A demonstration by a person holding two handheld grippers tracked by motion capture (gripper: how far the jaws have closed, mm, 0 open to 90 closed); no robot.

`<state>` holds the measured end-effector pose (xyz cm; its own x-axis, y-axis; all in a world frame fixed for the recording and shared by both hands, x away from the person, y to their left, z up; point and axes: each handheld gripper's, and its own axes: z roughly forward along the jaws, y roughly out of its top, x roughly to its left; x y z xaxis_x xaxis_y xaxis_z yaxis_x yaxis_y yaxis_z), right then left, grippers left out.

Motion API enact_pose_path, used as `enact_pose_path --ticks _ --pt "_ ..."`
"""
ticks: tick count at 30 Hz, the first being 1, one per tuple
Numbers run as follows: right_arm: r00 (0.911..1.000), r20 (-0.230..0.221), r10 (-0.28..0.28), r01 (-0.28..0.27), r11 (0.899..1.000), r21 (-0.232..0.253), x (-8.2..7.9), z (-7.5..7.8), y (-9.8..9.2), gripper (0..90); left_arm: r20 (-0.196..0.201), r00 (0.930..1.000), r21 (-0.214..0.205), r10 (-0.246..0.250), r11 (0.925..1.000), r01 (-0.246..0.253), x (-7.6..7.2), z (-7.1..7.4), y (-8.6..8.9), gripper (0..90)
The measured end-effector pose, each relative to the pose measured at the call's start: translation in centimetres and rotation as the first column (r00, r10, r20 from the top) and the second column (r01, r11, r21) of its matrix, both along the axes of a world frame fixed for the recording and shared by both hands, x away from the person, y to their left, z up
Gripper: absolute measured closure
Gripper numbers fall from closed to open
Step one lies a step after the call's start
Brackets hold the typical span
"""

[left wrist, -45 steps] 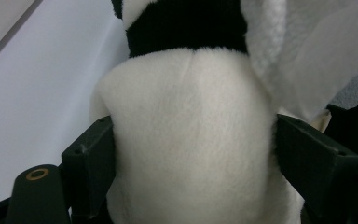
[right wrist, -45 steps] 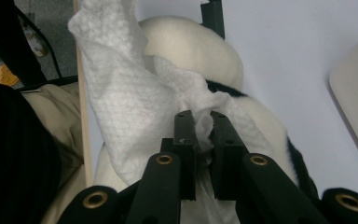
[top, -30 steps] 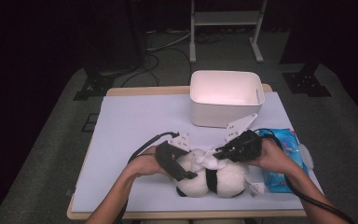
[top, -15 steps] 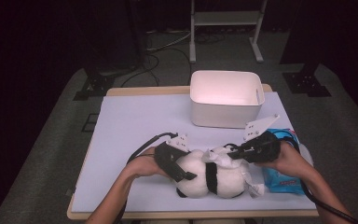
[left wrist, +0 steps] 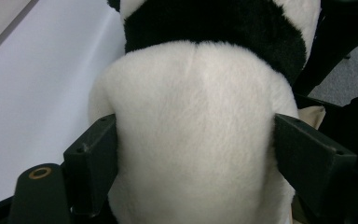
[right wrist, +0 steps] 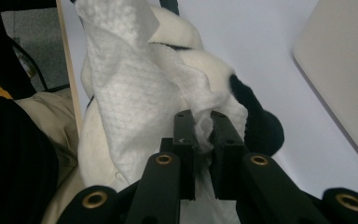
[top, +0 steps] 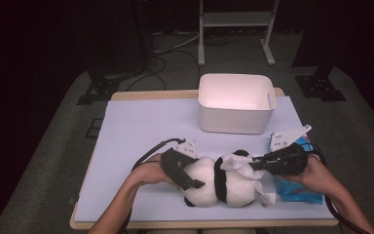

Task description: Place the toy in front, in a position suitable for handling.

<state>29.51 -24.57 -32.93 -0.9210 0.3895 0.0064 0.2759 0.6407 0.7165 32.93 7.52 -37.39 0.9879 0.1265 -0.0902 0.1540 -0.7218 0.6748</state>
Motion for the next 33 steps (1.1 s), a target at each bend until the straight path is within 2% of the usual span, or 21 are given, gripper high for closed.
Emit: enact_pose_path --ticks 8,13,26,33 --pt "0.9990 -0.027 -0.034 0.034 0.999 -0.016 -0.4 -0.8 -1.6 81.3 0.002 1.0000 0.000 0.004 1.0000 -0.004 0.0 0.1 -0.1 19.0" --pt "0.9991 -0.025 -0.034 0.034 0.999 -0.024 0.0 -0.4 -1.4 81.3 0.010 1.0000 0.008 0.001 1.0000 -0.001 0.0 0.2 -0.2 19.5" --pt "0.9999 0.003 0.012 -0.012 0.998 -0.058 1.5 1.2 1.5 81.3 0.024 0.9997 0.011 0.000 0.9999 0.000 -0.4 0.3 -0.3 19.6" --pt "0.9986 -0.008 0.052 -0.052 0.996 -0.077 2.3 1.1 3.6 81.3 0.027 0.9996 0.006 0.003 1.0000 -0.003 -0.5 0.3 -0.4 19.6"
